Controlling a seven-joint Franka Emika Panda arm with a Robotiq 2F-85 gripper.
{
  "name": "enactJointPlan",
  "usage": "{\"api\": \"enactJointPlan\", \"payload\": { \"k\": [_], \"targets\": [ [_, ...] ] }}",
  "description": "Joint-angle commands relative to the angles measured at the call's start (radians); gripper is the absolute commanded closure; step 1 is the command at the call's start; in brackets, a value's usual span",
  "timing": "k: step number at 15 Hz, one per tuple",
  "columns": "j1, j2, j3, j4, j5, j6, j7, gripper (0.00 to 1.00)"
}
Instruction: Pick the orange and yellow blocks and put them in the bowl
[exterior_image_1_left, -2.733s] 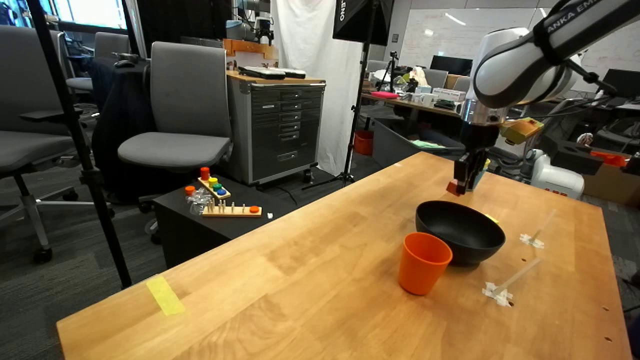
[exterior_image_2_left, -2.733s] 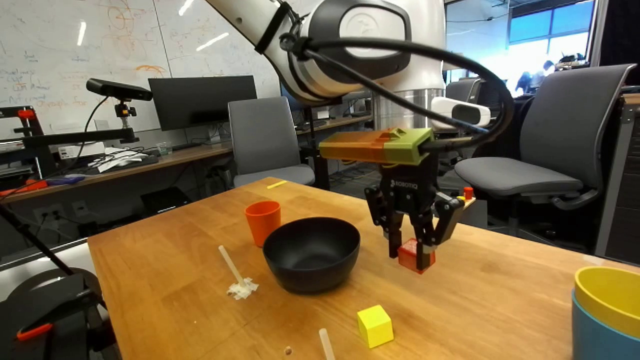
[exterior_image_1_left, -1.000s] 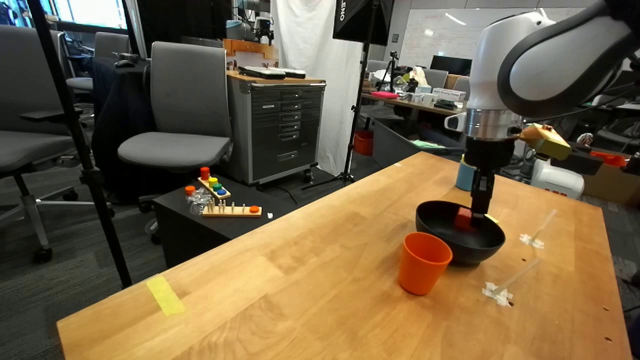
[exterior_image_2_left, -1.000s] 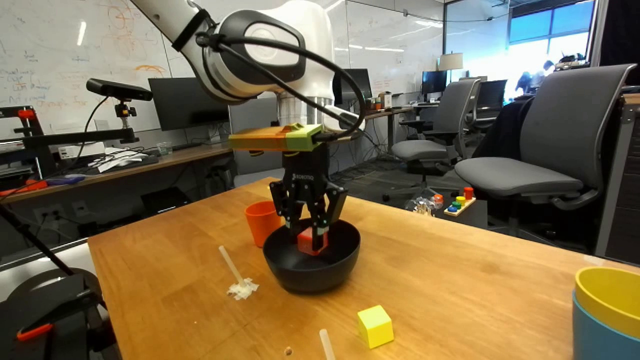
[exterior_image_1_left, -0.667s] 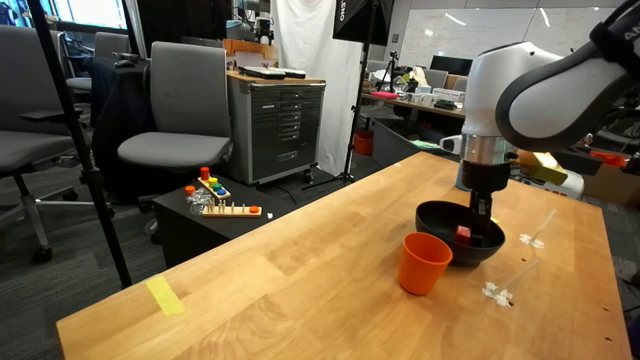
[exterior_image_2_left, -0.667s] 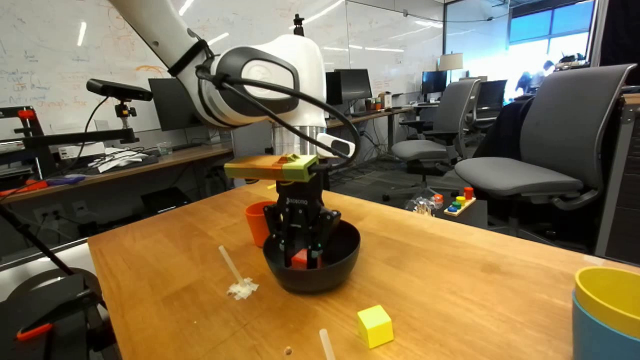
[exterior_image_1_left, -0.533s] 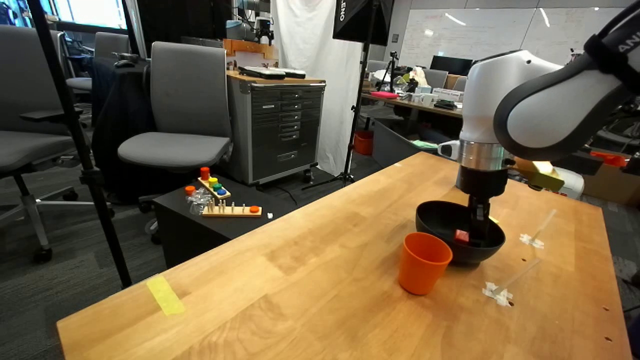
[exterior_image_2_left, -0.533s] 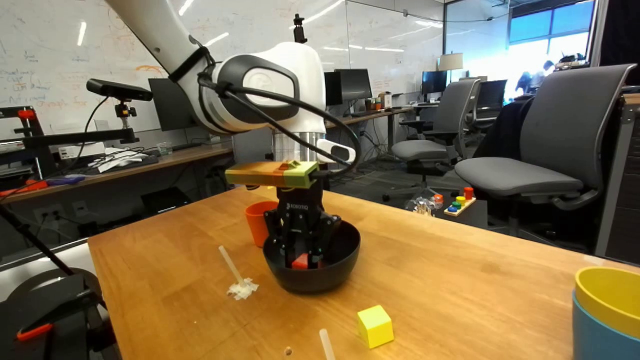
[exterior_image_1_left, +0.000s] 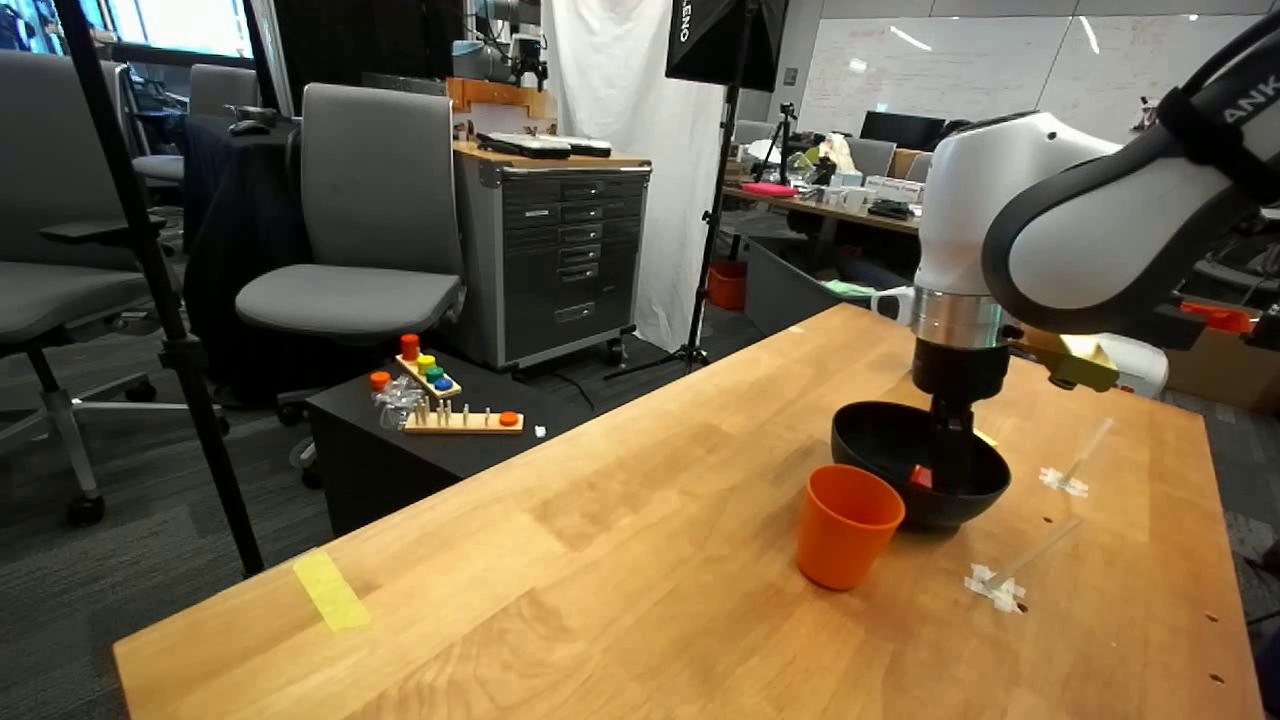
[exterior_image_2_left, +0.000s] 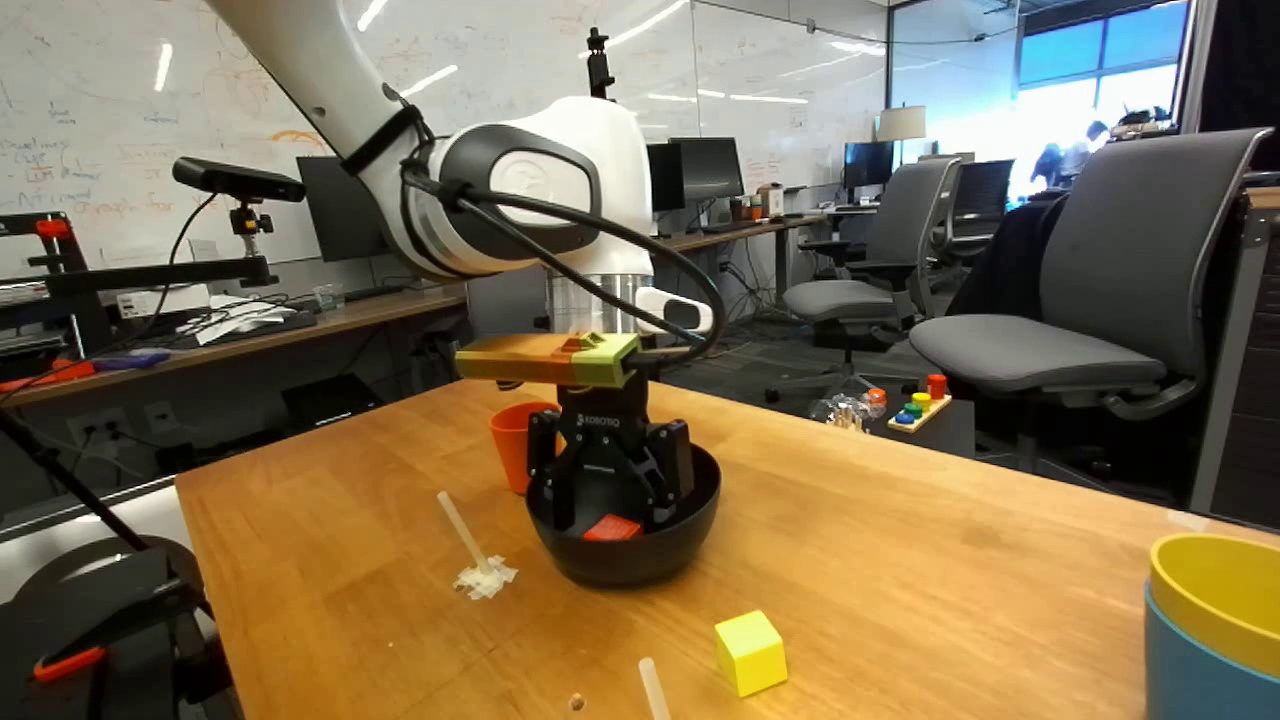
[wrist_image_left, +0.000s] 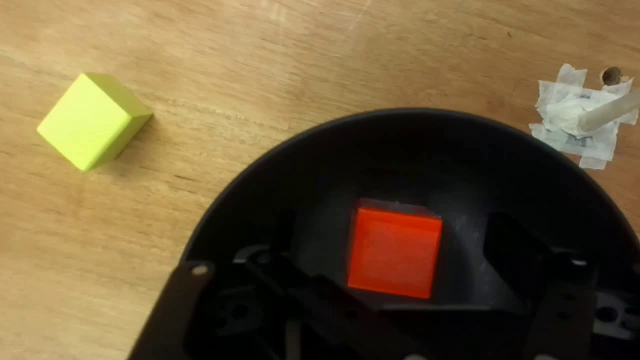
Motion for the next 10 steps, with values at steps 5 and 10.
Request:
{"api": "enactJointPlan", "payload": {
  "k": [5,10],
  "targets": [
    [-0.013,-0.039,0.018,0.016,0.036,-0.015,-0.013,0.00],
    [-0.035,-0.106,0.035,0.028,0.122,-0.027,-0.050,0.00]
  ]
}}
